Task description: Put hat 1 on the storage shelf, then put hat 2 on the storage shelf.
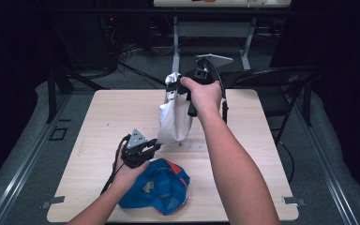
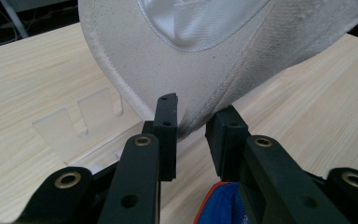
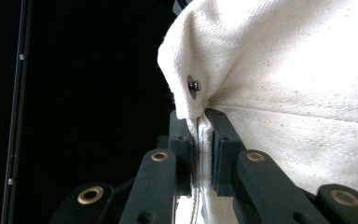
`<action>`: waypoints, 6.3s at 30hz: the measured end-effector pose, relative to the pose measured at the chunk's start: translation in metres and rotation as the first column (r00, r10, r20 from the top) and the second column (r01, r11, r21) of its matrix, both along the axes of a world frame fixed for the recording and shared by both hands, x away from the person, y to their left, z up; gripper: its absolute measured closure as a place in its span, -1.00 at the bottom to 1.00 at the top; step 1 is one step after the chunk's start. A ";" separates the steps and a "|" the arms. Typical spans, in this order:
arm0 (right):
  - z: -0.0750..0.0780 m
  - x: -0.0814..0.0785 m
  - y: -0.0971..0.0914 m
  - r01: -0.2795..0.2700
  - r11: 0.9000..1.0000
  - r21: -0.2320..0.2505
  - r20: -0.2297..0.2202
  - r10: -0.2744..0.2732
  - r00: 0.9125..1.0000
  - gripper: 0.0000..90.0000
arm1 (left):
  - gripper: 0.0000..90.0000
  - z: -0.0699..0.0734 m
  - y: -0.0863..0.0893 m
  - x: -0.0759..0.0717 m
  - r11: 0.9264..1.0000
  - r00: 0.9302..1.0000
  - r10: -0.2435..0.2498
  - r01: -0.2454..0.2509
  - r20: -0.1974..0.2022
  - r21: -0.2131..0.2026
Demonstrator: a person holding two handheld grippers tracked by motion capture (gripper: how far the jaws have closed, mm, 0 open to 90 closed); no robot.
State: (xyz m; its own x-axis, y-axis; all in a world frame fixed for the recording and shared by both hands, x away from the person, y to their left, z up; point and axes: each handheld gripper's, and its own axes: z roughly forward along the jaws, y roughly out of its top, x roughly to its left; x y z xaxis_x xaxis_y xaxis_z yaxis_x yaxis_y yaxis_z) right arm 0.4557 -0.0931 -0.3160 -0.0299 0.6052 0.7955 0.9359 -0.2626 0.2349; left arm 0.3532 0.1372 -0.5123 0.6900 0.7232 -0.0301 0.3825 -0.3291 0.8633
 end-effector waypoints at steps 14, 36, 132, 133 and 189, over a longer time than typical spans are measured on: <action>-0.007 0.004 0.014 -0.026 1.000 0.009 -0.004 0.026 1.000 0.81 | 0.70 -0.004 0.009 -0.001 0.998 0.999 0.036 -0.037 -0.021 -0.045; -0.014 0.004 0.041 -0.095 0.995 -0.014 -0.010 0.094 0.995 0.81 | 0.82 -0.015 0.020 -0.003 0.992 0.992 0.096 -0.103 -0.083 -0.075; -0.137 -0.127 -0.080 -0.127 0.956 -0.266 0.131 0.166 0.977 0.38 | 0.09 -0.035 0.098 -0.060 0.992 0.985 0.116 -0.108 -0.127 0.068; -0.141 -0.129 -0.079 -0.129 0.955 -0.269 0.132 0.169 0.977 0.38 | 0.09 -0.036 0.098 -0.060 0.992 0.985 0.116 -0.107 -0.129 0.073; -0.249 -0.156 -0.032 -0.365 0.917 -0.159 0.011 0.371 0.929 0.66 | 0.07 -0.045 0.099 -0.053 0.990 0.984 0.118 -0.106 -0.136 0.095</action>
State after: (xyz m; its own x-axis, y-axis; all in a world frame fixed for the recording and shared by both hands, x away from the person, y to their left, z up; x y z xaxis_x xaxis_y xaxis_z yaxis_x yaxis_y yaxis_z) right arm 0.2997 -0.1248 -0.5647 -0.3037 0.6584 0.6886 0.9484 0.1402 0.2843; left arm 0.3001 0.2361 -0.5573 0.5976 0.7999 -0.0546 0.5372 -0.3489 0.7679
